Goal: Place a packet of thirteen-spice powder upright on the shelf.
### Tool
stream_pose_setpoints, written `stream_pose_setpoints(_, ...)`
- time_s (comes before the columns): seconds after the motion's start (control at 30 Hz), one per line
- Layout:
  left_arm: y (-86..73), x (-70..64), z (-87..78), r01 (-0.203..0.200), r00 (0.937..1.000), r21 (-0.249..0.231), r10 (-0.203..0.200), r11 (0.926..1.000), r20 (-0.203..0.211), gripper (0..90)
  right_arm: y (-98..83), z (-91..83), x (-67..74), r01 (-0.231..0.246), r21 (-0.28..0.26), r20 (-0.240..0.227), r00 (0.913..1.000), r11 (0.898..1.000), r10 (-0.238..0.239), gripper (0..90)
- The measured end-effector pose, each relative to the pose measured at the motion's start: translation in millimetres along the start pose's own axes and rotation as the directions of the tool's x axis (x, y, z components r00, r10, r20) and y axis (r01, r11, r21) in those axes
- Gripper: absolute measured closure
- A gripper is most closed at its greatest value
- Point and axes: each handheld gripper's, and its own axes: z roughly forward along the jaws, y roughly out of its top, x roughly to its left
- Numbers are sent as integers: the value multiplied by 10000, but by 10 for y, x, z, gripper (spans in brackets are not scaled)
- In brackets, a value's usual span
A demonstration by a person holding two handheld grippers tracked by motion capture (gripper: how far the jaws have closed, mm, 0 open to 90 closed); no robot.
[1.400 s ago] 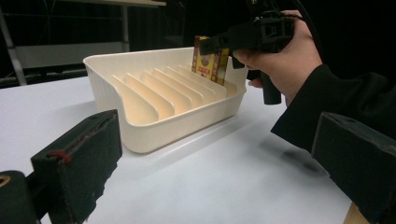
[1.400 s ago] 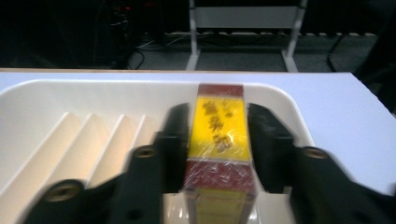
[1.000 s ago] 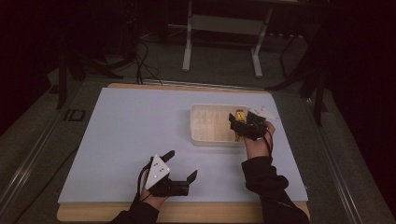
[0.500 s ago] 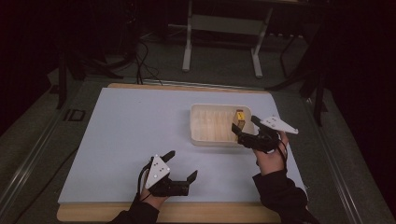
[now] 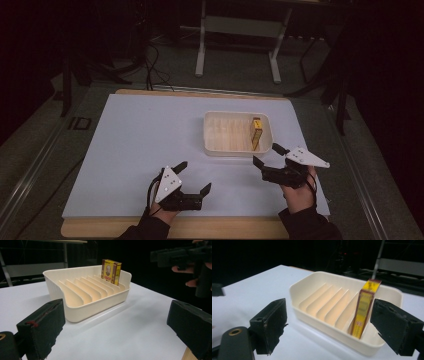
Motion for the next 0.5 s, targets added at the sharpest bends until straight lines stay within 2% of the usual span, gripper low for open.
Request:
stream_pose_setpoints(0.13,-3,3,-1,25,10000,11,-25,10000,18,28,-84,-95,24,287,30,-170,9994,9996,-287,137)
stream_pose_setpoints(0.2,0,1,-3,-5,10000,-16,6,10000,34,28,-153,-156,39,581,95,-343,9977,9983,-578,137)
stream_pose_setpoints(0.3,4,1,-7,-12,10000,-49,12,10000,39,28,-202,-191,43,693,133,-447,9966,9975,-687,137)
stream_pose_setpoints(0.5,2,-1,-11,-18,10000,-52,18,10000,64,28,-348,-245,34,1048,629,-574,9932,9925,-1013,137)
